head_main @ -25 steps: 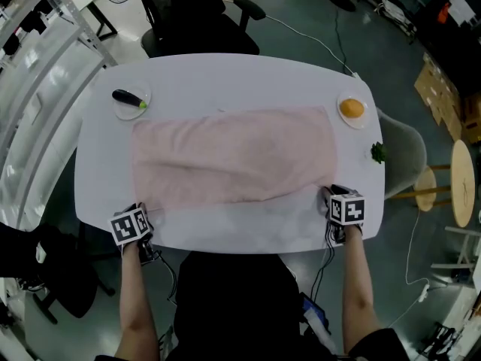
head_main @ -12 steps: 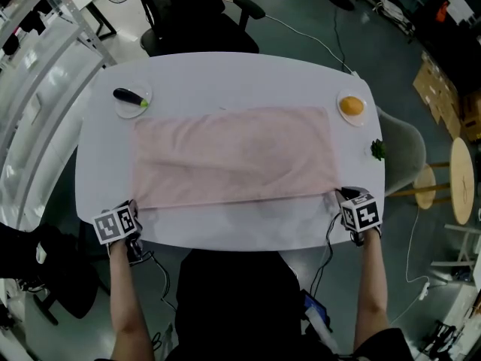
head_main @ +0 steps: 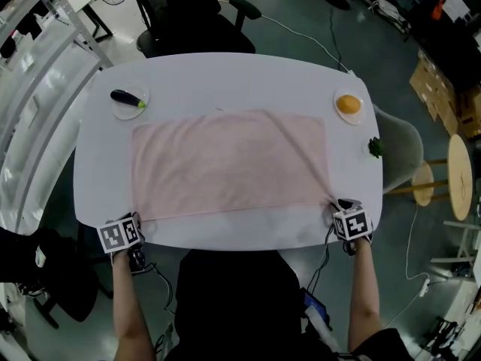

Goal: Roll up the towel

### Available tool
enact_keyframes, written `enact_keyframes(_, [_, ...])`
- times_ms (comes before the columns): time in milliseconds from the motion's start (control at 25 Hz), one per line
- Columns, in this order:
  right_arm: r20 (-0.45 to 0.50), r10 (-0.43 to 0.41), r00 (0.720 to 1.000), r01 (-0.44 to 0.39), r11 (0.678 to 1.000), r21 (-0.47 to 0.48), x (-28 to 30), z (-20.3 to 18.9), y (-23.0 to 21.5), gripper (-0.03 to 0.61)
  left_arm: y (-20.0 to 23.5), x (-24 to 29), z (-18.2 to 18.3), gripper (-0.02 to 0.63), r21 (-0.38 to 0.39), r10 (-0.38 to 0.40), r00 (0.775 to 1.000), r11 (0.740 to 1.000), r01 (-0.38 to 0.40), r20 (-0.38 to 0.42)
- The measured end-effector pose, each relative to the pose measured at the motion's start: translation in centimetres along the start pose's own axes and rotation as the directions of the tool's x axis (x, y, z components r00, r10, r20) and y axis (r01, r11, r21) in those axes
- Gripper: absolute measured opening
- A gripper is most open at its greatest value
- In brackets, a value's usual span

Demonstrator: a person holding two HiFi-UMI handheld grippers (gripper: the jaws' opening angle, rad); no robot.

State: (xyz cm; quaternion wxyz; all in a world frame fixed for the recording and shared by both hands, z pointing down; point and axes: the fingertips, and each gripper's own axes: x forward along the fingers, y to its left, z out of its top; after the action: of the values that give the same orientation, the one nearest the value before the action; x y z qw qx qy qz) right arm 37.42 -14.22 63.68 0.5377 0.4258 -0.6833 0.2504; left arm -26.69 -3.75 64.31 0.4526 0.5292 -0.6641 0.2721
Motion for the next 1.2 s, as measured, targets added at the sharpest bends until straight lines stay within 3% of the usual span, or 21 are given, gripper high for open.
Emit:
enact_keyframes(120, [0.039,0.007,0.999,-0.009,0.998,0.065,-1.1,-0.4,-0.7,0.183,0.2,-0.3,0.3,0.109,-0.001,-0.006,1.0,1.0,0.006,0.011])
enact_keyframes(240, [0.092,0.076,0.993,-0.09,0.983,0.16,-1.9,-0.8,-0.6,0.198,0.3,-0.4,0.5,0.117,-0.05,-0.026,0.999,0.998,0.028,0.031])
enact_keyframes(400, [0.115,0.114,0.987,-0.137,0.967,0.214,-0.5,-0.5,0.0,0.148,0.2,-0.2,0.7,0.081,-0.08,-0.035,0.999,0.996,0.038,0.037])
enact_keyframes(560, [0.099,0.121,0.988,-0.136,0.976,0.169,-0.2,0.0,0.9,0.061,0.0,-0.5,0.7,0.069,-0.07,-0.041,0.999,0.997,0.043,0.029])
enact_keyframes(680, [0.103,0.142,0.985,-0.156,0.976,0.149,-1.6,0.5,1.2,0.051,0.1,-1.2,1.1,0.067,-0.11,-0.069,0.997,0.991,0.074,0.041])
enact_keyframes(840, [0.154,0.157,0.975,-0.187,0.961,0.203,-3.9,1.8,0.4,0.049,-0.1,-2.6,2.7,0.067,-0.165,-0.12,0.988,0.977,0.134,0.094])
enact_keyframes(1000, [0.204,0.161,0.966,-0.218,0.93,0.297,-5.1,4.8,-0.9,0.054,0.3,-2.7,5.2,0.067,-0.276,-0.16,0.977,0.941,0.195,0.143])
enact_keyframes(1080, [0.222,0.167,0.961,-0.237,0.91,0.341,-4.8,6.3,-1.6,0.057,0.7,-2.4,6.5,0.067,-0.32,-0.154,0.976,0.927,0.197,0.156])
enact_keyframes(1200, [0.212,0.146,0.966,-0.211,0.921,0.329,-3.8,8.6,-2.7,0.055,1.4,-1.5,8.9,0.04,-0.322,-0.103,0.98,0.934,0.155,0.171])
